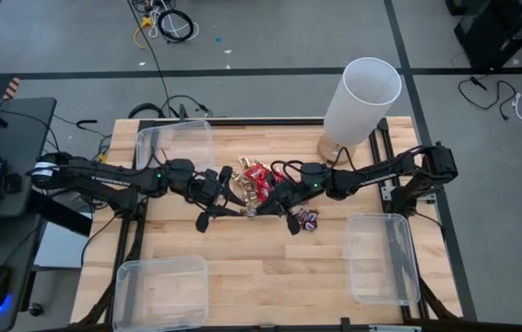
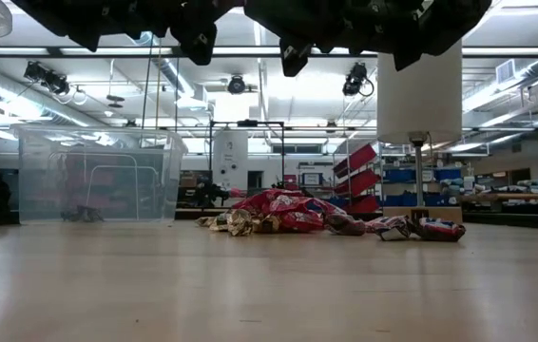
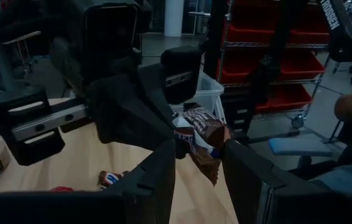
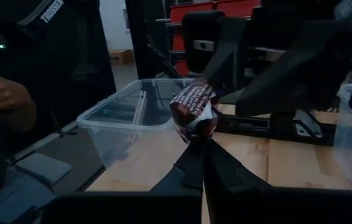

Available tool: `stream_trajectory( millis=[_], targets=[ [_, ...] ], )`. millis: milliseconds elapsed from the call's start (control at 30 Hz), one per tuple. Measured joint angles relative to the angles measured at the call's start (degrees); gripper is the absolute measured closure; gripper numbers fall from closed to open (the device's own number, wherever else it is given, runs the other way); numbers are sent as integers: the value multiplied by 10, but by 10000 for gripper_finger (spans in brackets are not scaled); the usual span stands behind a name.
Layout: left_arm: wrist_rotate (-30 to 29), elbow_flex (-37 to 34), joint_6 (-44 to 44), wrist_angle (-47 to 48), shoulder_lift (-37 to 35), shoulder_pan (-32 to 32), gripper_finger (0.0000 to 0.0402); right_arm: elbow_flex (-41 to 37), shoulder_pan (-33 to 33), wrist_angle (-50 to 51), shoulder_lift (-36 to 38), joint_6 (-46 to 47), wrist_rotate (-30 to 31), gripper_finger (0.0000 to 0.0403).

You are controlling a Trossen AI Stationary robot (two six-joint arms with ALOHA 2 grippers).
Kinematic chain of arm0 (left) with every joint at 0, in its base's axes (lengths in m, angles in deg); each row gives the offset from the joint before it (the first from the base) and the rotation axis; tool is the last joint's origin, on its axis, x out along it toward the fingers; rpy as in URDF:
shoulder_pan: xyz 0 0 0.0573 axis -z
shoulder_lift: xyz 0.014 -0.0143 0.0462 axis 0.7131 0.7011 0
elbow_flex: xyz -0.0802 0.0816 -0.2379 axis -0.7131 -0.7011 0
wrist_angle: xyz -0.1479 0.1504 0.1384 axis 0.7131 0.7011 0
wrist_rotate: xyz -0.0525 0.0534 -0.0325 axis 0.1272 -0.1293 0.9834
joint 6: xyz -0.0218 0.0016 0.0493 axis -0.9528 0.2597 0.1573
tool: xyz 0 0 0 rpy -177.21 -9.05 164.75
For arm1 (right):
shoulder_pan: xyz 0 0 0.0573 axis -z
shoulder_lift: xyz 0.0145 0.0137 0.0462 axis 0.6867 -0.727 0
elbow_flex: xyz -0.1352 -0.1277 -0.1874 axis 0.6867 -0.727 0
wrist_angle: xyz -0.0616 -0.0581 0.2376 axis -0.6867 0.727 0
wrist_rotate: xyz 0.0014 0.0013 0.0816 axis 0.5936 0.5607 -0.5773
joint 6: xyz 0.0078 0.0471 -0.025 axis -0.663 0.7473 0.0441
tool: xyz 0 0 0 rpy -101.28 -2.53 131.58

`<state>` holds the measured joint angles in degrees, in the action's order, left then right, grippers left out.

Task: Sort candy
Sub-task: Put the brown chocolate into the top left transparent bin

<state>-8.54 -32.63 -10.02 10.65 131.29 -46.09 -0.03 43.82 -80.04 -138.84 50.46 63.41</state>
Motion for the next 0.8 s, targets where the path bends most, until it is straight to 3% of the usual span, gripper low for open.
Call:
stream_trajectory(
  millis=[333, 667, 800],
  targets=[
    [-15, 0, -15, 0, 0, 0, 278, 0, 2, 0, 0, 0, 11, 403],
    [-18, 0, -15, 0, -1, 0, 386, 0, 2, 2, 0, -1, 16, 403],
    [-20, 0, -15, 0, -1, 0, 394, 0, 2, 2, 0, -7, 15, 403]
  ],
)
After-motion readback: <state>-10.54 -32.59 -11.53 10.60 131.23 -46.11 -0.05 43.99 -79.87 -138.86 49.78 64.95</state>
